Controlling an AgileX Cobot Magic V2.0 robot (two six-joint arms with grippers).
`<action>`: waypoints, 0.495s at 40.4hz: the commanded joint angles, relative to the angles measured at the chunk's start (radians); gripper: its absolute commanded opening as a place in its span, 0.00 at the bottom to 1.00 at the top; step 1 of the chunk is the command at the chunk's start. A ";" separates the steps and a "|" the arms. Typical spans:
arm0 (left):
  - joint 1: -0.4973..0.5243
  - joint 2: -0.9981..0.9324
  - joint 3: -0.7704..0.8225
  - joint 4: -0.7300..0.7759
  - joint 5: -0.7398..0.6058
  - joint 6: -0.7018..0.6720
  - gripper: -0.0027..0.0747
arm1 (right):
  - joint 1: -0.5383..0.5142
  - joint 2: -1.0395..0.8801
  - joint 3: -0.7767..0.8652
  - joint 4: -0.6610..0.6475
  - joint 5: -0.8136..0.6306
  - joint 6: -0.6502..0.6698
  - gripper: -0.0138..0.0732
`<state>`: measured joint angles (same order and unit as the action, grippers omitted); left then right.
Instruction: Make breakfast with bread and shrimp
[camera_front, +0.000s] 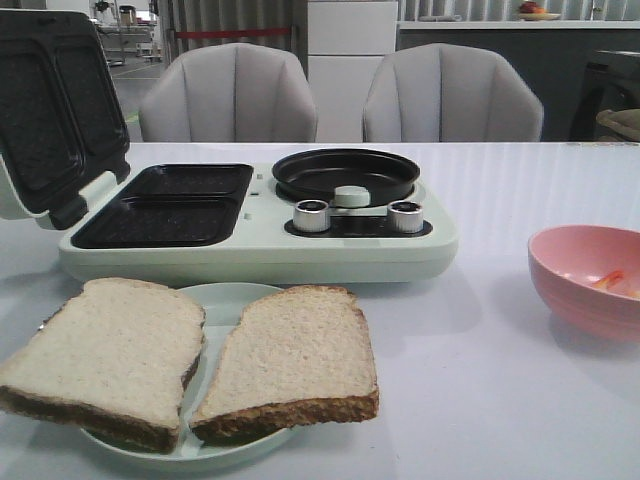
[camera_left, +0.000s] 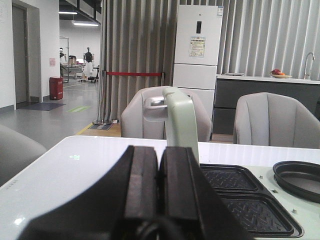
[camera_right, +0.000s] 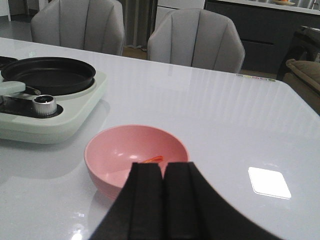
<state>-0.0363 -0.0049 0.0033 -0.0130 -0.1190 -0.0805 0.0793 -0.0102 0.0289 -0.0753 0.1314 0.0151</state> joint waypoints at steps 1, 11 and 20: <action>0.000 -0.023 0.031 -0.004 -0.077 -0.006 0.17 | -0.001 -0.019 -0.003 -0.003 -0.092 -0.009 0.12; 0.000 -0.023 0.027 -0.004 -0.167 -0.006 0.17 | -0.001 -0.019 -0.003 -0.003 -0.092 -0.009 0.12; 0.000 -0.017 -0.110 -0.002 -0.082 -0.006 0.17 | -0.001 -0.019 -0.003 -0.003 -0.092 -0.009 0.12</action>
<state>-0.0363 -0.0049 -0.0238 -0.0130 -0.1628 -0.0805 0.0793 -0.0102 0.0289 -0.0753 0.1314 0.0151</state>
